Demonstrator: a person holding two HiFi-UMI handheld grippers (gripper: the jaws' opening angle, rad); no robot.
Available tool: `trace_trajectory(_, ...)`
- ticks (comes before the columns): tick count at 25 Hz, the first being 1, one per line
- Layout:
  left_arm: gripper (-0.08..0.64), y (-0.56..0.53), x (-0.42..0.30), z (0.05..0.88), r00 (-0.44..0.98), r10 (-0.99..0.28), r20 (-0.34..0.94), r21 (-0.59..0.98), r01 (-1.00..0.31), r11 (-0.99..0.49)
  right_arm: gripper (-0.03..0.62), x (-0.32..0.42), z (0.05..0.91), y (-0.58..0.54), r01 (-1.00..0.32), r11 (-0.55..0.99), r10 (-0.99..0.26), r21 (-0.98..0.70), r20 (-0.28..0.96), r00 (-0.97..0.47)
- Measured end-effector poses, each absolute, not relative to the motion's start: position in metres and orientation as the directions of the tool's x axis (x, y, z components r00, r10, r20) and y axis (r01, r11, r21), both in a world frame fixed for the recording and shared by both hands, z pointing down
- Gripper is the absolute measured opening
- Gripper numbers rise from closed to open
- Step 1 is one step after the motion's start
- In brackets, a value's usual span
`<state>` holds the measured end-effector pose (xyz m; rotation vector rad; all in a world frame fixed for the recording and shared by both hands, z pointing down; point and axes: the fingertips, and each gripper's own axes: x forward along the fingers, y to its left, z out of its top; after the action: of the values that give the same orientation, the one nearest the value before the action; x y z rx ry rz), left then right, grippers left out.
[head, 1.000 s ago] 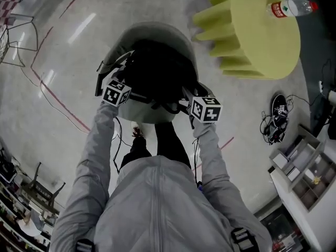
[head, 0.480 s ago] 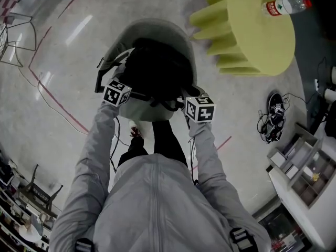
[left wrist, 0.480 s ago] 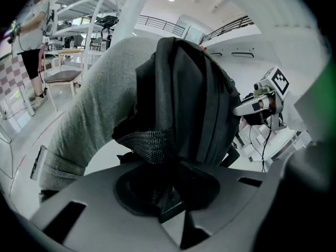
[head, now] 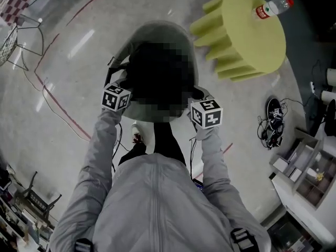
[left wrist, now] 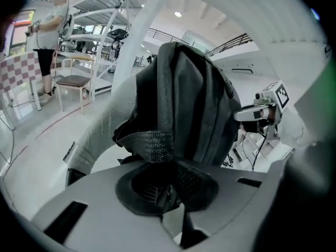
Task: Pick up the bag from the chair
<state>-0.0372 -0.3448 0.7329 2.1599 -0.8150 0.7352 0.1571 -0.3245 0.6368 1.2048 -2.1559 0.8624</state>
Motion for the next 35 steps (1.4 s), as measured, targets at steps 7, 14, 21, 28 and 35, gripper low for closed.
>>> trace_trajectory(7,0.04,-0.322,-0.05,0.655,0.675,-0.424,0.603,0.382,-0.712,-0.589,0.041,0.146,0.558,-0.302,-0.887,0.406,-0.659,-0.221,0.601,-0.452)
trace_trajectory(14,0.038,-0.3,-0.061,0.576,0.681,-0.543,0.492,0.283,-0.714,-0.64,0.041,0.135,0.482,-0.275,-0.904,0.4,-0.763,-0.15,0.493,-0.419)
trace_trajectory(21,0.037,-0.268,-0.076,0.509,0.696,-0.609,0.382,0.23,-0.709,-0.667,0.041,0.121,0.417,-0.235,-0.913,0.392,-0.823,-0.111,0.401,-0.402)
trace_trajectory(28,0.035,-0.235,-0.09,0.449,0.667,-0.67,0.325,0.147,-0.736,-0.661,0.042,0.108,0.362,-0.193,-0.916,0.396,-0.864,-0.071,0.309,-0.397)
trace_trajectory(35,0.035,-0.2,-0.104,0.399,0.676,-0.703,0.221,0.097,-0.732,-0.674,0.041,0.093,0.315,-0.152,-0.908,0.418,-0.882,-0.029,0.225,-0.413)
